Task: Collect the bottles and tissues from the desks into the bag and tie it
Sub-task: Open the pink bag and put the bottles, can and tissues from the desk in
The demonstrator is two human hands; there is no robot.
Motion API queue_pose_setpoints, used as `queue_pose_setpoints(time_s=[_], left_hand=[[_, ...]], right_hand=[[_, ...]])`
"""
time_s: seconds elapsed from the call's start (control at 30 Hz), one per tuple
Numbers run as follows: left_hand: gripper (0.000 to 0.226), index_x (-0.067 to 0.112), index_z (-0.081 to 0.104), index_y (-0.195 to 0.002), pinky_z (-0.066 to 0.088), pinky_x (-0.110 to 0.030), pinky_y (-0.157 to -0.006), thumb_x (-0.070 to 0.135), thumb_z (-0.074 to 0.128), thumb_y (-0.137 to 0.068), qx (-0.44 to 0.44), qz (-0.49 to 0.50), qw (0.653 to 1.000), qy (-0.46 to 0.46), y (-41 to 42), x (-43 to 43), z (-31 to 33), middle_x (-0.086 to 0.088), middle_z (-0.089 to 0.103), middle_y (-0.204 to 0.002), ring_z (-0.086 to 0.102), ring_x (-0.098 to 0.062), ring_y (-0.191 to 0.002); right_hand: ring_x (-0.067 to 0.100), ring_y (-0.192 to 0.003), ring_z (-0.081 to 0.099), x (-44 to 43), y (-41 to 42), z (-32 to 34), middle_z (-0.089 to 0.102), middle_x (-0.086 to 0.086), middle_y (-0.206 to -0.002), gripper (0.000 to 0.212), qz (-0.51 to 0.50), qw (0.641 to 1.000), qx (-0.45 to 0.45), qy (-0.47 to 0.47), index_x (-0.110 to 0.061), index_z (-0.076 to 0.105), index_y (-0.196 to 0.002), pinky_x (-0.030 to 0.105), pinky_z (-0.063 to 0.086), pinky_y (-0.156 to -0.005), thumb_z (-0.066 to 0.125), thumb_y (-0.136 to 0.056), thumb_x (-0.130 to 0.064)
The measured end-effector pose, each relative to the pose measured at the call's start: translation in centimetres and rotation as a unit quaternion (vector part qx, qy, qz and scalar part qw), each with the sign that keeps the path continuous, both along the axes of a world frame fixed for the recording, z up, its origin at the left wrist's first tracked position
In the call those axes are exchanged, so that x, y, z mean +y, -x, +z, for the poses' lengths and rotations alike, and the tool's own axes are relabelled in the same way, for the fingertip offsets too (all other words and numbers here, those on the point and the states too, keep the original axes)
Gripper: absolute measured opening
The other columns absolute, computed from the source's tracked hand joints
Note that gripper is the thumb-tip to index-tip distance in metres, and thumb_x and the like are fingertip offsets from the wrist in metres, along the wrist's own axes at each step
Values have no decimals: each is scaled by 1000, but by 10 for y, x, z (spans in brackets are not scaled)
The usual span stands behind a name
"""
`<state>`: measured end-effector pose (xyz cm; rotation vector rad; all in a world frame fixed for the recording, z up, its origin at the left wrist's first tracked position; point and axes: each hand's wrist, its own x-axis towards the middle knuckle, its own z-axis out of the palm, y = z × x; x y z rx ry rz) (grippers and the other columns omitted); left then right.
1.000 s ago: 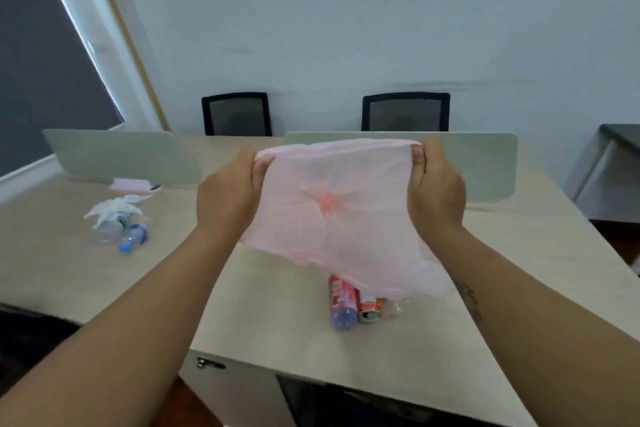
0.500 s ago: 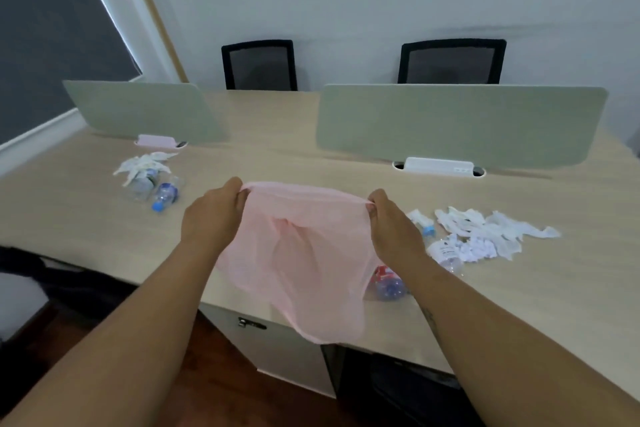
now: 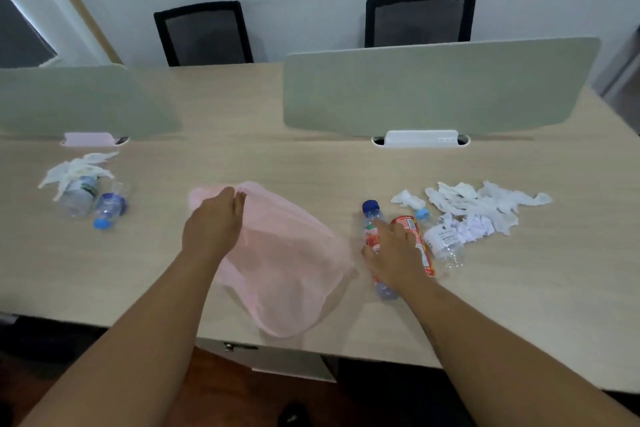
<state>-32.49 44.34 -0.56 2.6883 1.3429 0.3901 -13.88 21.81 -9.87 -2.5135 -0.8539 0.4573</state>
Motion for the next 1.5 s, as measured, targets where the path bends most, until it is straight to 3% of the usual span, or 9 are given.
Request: queue_pose_setpoints(time_s=[0.3, 0.43, 0.57, 0.67, 1.0, 1.07, 1.2, 1.3, 1.5], left_hand=[[49, 12, 59, -87, 42, -37, -67, 50, 30, -100, 19, -98, 994, 37, -42, 65, -28, -18, 67, -91, 62, -38, -87], [49, 13, 49, -81, 36, -34, -59, 50, 25, -102, 17, -152, 988, 31, -49, 86, -29, -11, 57, -73, 52, -32, -68], [45, 14, 44, -81, 36, -35, -60, 47, 23, -103, 6, -167, 986, 25, -51, 113, -20, -7, 53, -74, 50, -31, -69], [42, 14, 43, -84, 37, -36, -59, 45, 22, -103, -6, -156, 987, 27, -48, 132, -11, -8, 51, -72, 51, -32, -68], [45, 5, 57, -86, 48, -40, -79, 40, 33, -101, -61, -154, 964, 209, -26, 147, 1, -11, 63, -85, 58, -32, -85], [42, 3, 57, -89, 47, -36, -76, 38, 36, -100, -67, -171, 954, 236, -20, 140, 0, -9, 65, -81, 58, -29, -80], [37, 6, 50, -81, 44, -38, -70, 36, 38, -99, -67, -198, 947, 243, -11, 130, -7, -9, 61, -75, 54, -32, -77], [39, 11, 48, -76, 44, -40, -67, 40, 36, -101, -78, -205, 944, 245, -8, 125, -17, -9, 58, -75, 53, -30, -73], [44, 13, 39, -70, 42, -39, -64, 47, 37, -98, -70, -184, 958, 209, -23, 105, -33, -10, 53, -68, 52, -33, -69]], right_hand=[[35, -113, 50, 17, 35, -41, 44, 15, -124, 85, -145, 982, -11, 124, -29, 19, -147, 43, 50, -86, 67, -78, -31], [37, -109, 50, 26, 46, -40, 44, 15, -121, 93, -197, 980, 14, 21, -31, 16, -149, 47, 49, -88, 68, -73, -26], [23, -102, 48, 39, 63, -14, 47, 11, -116, 80, -112, 979, -79, -151, -18, 34, -144, 38, 48, -85, 71, -73, -16], [25, -104, 53, 46, 89, -9, 44, 8, -125, 74, -44, 968, -122, -214, -22, 39, -138, 37, 54, -80, 72, -72, -17], [30, -78, 58, 123, 126, -15, 55, 11, -120, 63, 170, 968, -174, -65, -25, 49, -129, 40, 55, -63, 60, -68, -36], [33, -83, 56, 155, 126, -15, 54, 14, -121, 68, 146, 975, -155, -70, -24, 44, -134, 44, 55, -70, 63, -69, -33], [32, -119, 44, 180, 118, -23, 48, 12, -133, 78, 58, 993, -66, -79, -19, 39, -143, 41, 38, -103, 71, -75, -44], [29, -123, 43, 149, 104, -25, 48, 6, -136, 72, 38, 992, -120, -5, -23, 45, -139, 39, 37, -98, 65, -78, -55], [36, -117, 47, 68, 59, -24, 52, 11, -129, 58, -95, 974, -190, 84, -20, 52, -130, 46, 40, -93, 68, -80, -43]])
